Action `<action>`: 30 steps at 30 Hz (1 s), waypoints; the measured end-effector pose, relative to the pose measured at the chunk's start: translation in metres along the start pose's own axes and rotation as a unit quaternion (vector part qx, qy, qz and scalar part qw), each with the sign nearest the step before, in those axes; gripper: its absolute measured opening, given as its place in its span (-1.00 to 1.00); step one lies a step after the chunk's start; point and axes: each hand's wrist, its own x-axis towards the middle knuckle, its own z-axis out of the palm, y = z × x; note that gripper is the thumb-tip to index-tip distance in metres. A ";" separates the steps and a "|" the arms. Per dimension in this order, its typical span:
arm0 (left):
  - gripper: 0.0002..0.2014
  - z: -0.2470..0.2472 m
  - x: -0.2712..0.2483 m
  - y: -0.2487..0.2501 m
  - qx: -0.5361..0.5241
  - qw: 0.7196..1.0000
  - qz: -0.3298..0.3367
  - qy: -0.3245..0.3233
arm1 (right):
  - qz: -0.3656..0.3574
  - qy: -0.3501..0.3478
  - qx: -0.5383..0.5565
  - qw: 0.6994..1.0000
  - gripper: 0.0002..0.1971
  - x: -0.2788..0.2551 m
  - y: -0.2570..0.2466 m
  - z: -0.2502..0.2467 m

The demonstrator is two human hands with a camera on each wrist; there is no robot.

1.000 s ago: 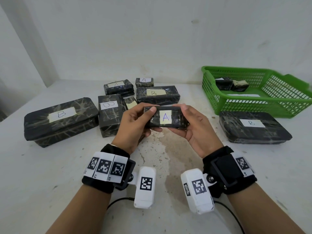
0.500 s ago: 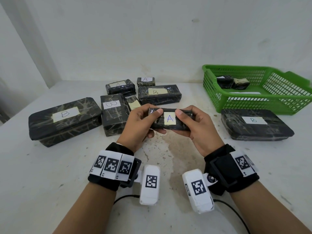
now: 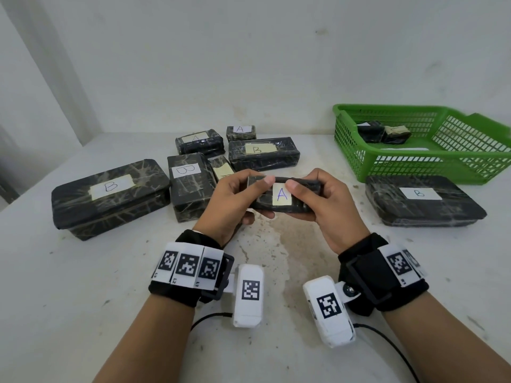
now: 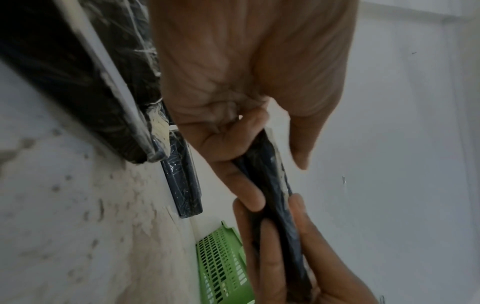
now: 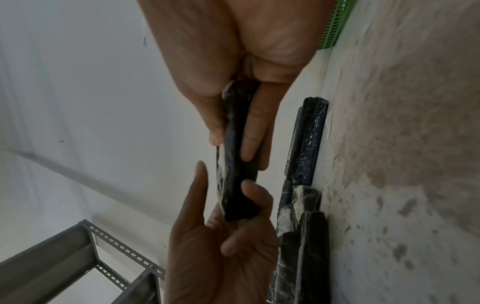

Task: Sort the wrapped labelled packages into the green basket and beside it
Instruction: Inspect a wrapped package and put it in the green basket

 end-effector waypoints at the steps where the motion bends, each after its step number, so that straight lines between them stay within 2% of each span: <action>1: -0.91 -0.001 0.000 0.001 0.001 1.000 0.010 0.001 | -0.002 -0.005 0.005 1.000 -0.81 0.000 0.000 0.001; 6: -0.92 -0.002 0.000 0.003 0.008 1.000 0.021 0.021 | 0.014 -0.021 0.036 0.999 -0.70 -0.003 0.000 0.006; 11: -0.90 -0.001 -0.001 0.002 -0.016 1.000 0.008 -0.007 | -0.004 0.003 0.031 1.000 -0.82 -0.002 -0.003 0.004; 16: -0.89 -0.003 0.001 0.003 -0.038 0.999 0.016 0.021 | 0.041 -0.051 0.094 0.993 -0.80 0.000 -0.007 0.000; 19: -0.90 -0.003 0.000 0.005 -0.055 0.998 0.014 0.023 | 0.034 -0.045 0.110 0.992 -0.88 0.000 -0.007 0.000; 24: -0.90 -0.004 -0.004 0.011 -0.099 0.995 0.008 -0.033 | 0.031 -0.035 0.145 0.988 -0.83 0.002 -0.011 -0.002; 28: -0.84 -0.007 -0.002 0.013 -0.107 0.994 0.027 -0.014 | 0.040 -0.084 0.173 0.980 -0.67 0.002 -0.017 -0.003; 30: -0.84 -0.007 -0.003 0.013 -0.119 0.992 0.030 -0.016 | 0.030 -0.083 0.170 0.981 -0.62 0.000 -0.017 -0.003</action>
